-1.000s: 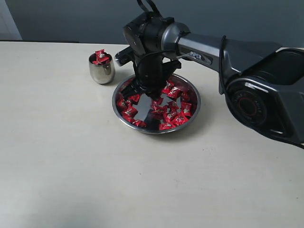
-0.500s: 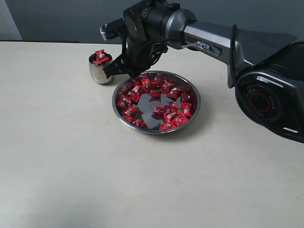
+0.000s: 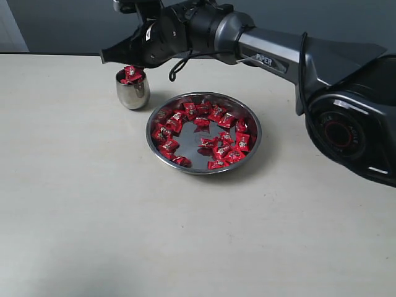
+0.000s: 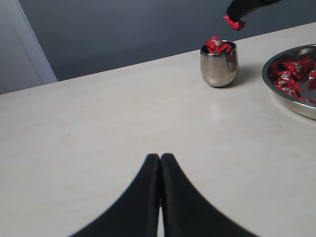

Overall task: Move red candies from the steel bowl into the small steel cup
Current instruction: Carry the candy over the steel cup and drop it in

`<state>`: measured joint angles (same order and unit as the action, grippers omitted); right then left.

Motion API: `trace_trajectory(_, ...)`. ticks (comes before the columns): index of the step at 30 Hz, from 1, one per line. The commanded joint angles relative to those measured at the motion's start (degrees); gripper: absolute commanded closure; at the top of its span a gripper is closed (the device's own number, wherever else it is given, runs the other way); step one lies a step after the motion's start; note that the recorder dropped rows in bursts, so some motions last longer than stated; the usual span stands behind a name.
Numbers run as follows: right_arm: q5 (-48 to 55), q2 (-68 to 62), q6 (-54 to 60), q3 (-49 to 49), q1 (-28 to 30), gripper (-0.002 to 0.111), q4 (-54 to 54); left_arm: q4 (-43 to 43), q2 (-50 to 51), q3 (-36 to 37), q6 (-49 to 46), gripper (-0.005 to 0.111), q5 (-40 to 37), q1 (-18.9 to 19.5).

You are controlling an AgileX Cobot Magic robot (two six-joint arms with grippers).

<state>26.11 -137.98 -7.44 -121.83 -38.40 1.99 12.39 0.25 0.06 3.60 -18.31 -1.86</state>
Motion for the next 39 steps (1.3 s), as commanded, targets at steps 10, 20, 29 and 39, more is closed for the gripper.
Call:
trace_trajectory(10,-13.01,-5.11,0.25,-0.12,-1.18,0.097,-0.21,0.16,-0.25,-0.06,0.31,0.106,0.39,-0.02)
trace_trajectory(20,-14.19,-6.49,0.25,-0.12,-1.07,0.097,-0.49,0.16,-0.25,-0.06,0.31,0.106,0.39,-0.02)
trace_trajectory(29,-14.86,-6.49,0.25,-0.12,-0.97,0.090,-4.62,0.16,-0.25,-0.06,0.31,0.106,0.39,-0.02)
trace_trajectory(39,-15.81,-6.23,0.25,-0.12,-0.97,0.081,-5.15,0.16,-0.25,-0.06,0.31,0.106,0.39,-0.02)
